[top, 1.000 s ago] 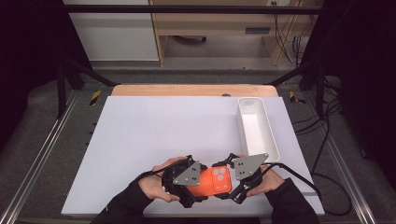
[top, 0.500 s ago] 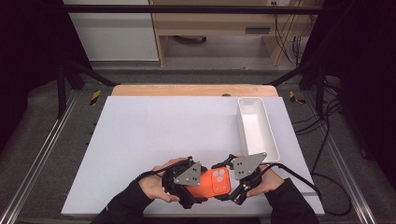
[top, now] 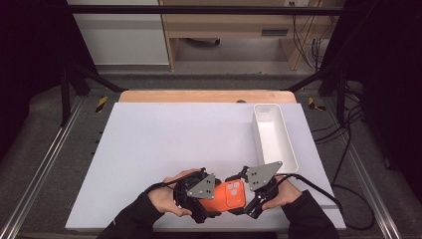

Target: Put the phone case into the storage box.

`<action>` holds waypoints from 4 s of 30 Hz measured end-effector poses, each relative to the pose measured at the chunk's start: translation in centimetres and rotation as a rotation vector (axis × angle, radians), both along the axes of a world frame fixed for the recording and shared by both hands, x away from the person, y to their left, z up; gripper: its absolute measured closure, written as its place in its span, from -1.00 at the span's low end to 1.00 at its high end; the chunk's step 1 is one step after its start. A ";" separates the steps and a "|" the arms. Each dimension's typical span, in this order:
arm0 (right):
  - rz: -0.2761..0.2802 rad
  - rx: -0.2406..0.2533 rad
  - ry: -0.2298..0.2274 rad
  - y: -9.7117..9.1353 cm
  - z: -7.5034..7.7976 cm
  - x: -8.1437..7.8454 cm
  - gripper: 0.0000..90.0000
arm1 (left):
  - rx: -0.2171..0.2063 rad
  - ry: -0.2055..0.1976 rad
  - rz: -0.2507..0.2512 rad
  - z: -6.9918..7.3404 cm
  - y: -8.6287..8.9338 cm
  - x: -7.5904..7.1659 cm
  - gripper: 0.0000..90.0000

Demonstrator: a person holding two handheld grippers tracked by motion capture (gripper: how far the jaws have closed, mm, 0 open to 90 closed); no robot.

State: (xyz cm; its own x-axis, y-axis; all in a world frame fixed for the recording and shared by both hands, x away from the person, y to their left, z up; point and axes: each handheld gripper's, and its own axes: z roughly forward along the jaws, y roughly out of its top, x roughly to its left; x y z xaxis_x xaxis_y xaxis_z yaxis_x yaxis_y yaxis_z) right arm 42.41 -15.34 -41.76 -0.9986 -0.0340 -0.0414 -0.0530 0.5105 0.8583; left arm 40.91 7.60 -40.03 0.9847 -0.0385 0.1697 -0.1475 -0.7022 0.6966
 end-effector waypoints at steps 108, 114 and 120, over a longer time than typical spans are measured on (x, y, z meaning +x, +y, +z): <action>-0.016 -0.493 0.009 3.3 7.0 2.3 -0.64 | 0.103 0.192 0.196 -0.9 1.1 2.6 -1.00; -0.011 -0.502 0.005 3.6 7.1 2.4 -0.64 | 0.123 0.181 0.185 -0.9 0.4 2.5 -1.00; -0.013 -0.507 0.009 3.9 7.0 2.3 -0.64 | 0.150 0.161 0.176 -0.8 -0.2 2.5 -1.00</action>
